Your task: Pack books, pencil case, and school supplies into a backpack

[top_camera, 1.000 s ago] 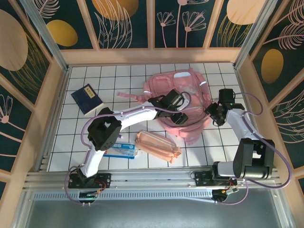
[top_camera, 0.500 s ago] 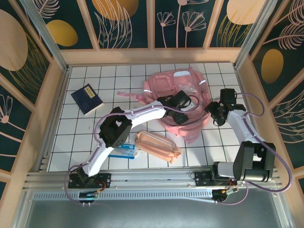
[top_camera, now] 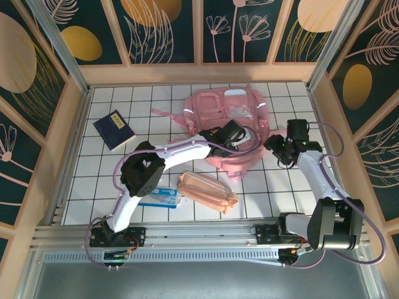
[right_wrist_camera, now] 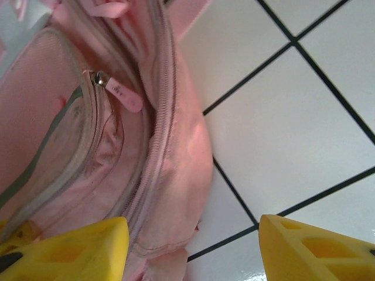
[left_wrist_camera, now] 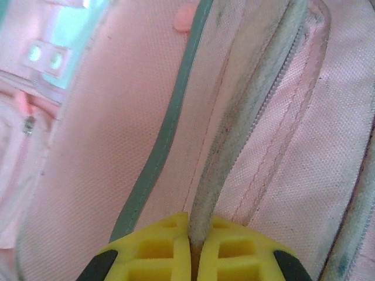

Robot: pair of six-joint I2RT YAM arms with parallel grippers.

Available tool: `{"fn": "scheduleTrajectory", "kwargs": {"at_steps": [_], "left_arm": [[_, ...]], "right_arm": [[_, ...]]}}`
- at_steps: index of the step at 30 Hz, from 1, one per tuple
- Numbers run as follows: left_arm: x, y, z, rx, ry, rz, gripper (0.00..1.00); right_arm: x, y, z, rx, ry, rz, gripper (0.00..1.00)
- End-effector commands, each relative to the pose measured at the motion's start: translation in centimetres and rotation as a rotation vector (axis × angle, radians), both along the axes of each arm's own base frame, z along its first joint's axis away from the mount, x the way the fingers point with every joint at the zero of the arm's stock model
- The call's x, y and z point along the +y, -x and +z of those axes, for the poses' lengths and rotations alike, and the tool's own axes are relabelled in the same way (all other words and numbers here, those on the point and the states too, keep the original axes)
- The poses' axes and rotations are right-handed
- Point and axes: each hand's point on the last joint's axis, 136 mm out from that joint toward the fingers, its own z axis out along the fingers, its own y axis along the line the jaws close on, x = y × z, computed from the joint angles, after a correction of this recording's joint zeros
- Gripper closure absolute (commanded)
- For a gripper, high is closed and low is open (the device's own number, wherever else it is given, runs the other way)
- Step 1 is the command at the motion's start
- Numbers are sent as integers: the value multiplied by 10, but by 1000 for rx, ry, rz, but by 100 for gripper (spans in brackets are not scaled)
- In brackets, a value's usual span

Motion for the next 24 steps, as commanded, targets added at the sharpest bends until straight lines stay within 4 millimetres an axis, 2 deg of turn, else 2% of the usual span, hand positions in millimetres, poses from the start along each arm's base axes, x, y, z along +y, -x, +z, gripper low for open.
{"fn": "scheduleTrajectory", "kwargs": {"at_steps": [1, 6, 12, 16, 21, 24], "left_arm": [[0, -26, 88, -166, 200, 59, 100], [2, -35, 129, -155, 379, 77, 100], [2, -40, 151, -130, 502, 56, 100], [1, -38, 150, -83, 550, 55, 100], [4, -38, 139, -78, 526, 61, 100], [7, -38, 134, -80, 499, 68, 100]], "right_arm": [[14, -6, 20, -74, -6, 76, 40], [34, -7, 30, -99, -30, 157, 40], [42, -3, 14, -68, -105, 165, 39], [52, -2, 15, -87, -168, 191, 39], [54, -4, 16, -90, -179, 199, 40], [62, -4, 25, -100, -250, 196, 42]]}}
